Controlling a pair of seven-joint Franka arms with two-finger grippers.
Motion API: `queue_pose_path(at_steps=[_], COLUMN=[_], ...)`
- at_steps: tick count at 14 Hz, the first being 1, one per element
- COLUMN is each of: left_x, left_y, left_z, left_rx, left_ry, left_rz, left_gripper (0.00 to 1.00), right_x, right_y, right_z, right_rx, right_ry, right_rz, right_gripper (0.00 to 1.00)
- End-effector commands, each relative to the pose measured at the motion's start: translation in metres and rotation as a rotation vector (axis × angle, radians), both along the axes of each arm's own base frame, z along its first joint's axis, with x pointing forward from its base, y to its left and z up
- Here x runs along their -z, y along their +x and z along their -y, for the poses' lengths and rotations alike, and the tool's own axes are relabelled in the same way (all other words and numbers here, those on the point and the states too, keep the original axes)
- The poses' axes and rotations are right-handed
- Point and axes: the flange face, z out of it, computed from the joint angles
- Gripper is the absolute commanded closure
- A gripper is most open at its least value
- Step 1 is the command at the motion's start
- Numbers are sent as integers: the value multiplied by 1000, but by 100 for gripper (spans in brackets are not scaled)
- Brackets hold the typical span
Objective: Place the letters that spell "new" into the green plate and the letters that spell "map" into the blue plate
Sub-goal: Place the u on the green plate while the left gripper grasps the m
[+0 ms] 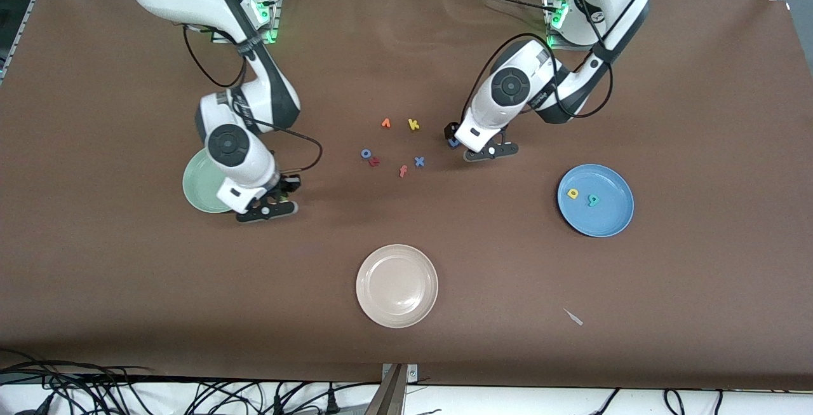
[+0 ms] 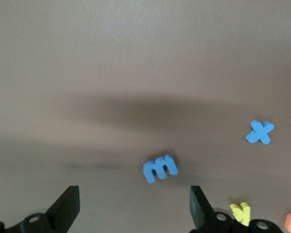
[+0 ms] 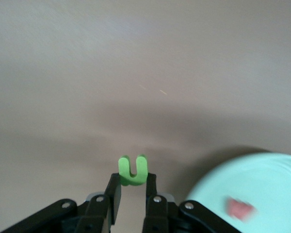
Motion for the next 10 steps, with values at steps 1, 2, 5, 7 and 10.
queue_pose_path(at_steps=[1, 2, 5, 7, 10], left_x=[17, 25, 41, 45, 48], left_y=[-6, -9, -10, -13, -10], left_z=[9, 11, 18, 22, 29], left_rx=[-42, -32, -66, -64, -80], left_ry=[31, 53, 74, 75, 67], left_rz=[10, 19, 39, 32, 27], left_gripper=[0, 0, 0, 5, 13], right_x=[-21, -24, -18, -6, 9], right_y=[-22, -31, -68, -85, -96], right_z=[45, 62, 120, 159, 182], right_rx=[-55, -54, -75, -75, -75], right_ry=[-13, -11, 11, 19, 20], right_rz=[-42, -42, -34, -24, 6], right_gripper=[87, 87, 87, 84, 71])
